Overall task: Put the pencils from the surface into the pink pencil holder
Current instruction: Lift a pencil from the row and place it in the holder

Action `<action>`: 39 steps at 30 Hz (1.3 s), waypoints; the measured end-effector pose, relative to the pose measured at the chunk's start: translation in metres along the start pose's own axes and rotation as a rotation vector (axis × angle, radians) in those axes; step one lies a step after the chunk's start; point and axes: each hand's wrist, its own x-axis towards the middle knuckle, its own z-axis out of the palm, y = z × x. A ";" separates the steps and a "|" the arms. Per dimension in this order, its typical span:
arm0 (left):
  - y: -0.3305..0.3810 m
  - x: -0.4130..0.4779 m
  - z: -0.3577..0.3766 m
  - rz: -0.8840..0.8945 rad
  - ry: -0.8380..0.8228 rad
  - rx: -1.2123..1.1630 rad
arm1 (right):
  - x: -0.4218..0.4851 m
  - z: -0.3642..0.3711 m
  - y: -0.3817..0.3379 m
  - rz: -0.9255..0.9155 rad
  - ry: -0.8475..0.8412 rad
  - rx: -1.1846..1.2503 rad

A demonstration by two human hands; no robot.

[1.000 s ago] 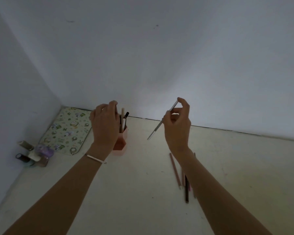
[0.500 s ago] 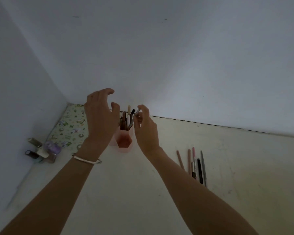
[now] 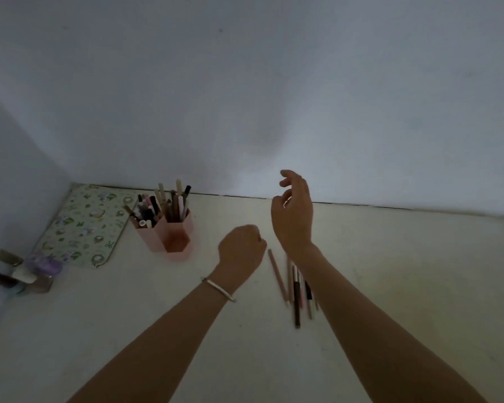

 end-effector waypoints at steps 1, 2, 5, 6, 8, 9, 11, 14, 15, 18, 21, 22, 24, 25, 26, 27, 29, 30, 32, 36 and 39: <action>0.009 0.000 0.016 -0.035 -0.074 0.032 | 0.000 -0.011 0.008 0.018 -0.005 -0.017; 0.013 0.000 0.031 -0.063 -0.120 0.061 | -0.002 -0.019 0.014 0.038 -0.015 -0.030; 0.025 -0.003 0.067 -0.093 -0.164 0.160 | -0.011 -0.042 0.036 0.066 -0.040 -0.067; 0.023 -0.004 0.073 -0.099 -0.171 0.197 | -0.014 -0.045 0.040 0.073 -0.049 -0.077; 0.025 -0.005 0.085 -0.110 -0.185 0.217 | -0.018 -0.055 0.052 0.100 -0.061 -0.095; 0.023 -0.006 0.088 -0.118 -0.189 0.206 | -0.020 -0.057 0.056 0.111 -0.071 -0.101; 0.019 -0.007 0.091 -0.147 -0.200 0.158 | -0.024 -0.060 0.063 0.127 -0.093 -0.120; 0.015 -0.004 0.082 -0.199 -0.213 0.007 | -0.026 -0.058 0.071 0.166 -0.123 -0.162; 0.014 -0.002 0.075 -0.217 -0.187 -0.061 | -0.026 -0.055 0.074 0.185 -0.153 -0.204; 0.008 0.001 0.050 -0.216 -0.020 -0.251 | -0.026 -0.042 0.086 0.224 -0.299 -0.436; 0.002 -0.001 0.027 -0.169 0.102 -0.360 | -0.034 -0.027 0.101 0.189 -0.426 -0.714; 0.002 -0.002 0.022 -0.145 0.116 -0.385 | -0.037 -0.025 0.106 0.172 -0.440 -0.774; -0.003 -0.003 0.014 -0.103 0.135 -0.432 | -0.046 -0.015 0.114 0.134 -0.454 -0.855; -0.004 -0.003 0.012 -0.084 0.147 -0.453 | -0.049 -0.013 0.116 0.118 -0.462 -0.887; -0.007 -0.004 0.010 -0.074 0.158 -0.470 | -0.053 -0.009 0.117 0.108 -0.468 -0.903; -0.009 -0.005 0.008 -0.065 0.169 -0.481 | -0.054 -0.006 0.116 0.113 -0.472 -0.903; -0.015 -0.006 0.002 -0.047 0.197 -0.490 | -0.052 0.000 0.105 0.175 -0.480 -0.819; -0.017 -0.007 -0.003 -0.031 0.216 -0.494 | -0.048 0.003 0.097 0.231 -0.475 -0.708; -0.026 -0.005 -0.019 0.011 0.278 -0.504 | -0.033 0.008 0.076 0.362 -0.419 -0.382; -0.052 0.006 -0.068 0.008 0.487 -0.454 | -0.003 0.016 0.022 0.449 -0.290 0.111; -0.073 0.013 -0.098 -0.017 0.621 -0.378 | 0.005 0.025 -0.009 0.361 -0.211 0.319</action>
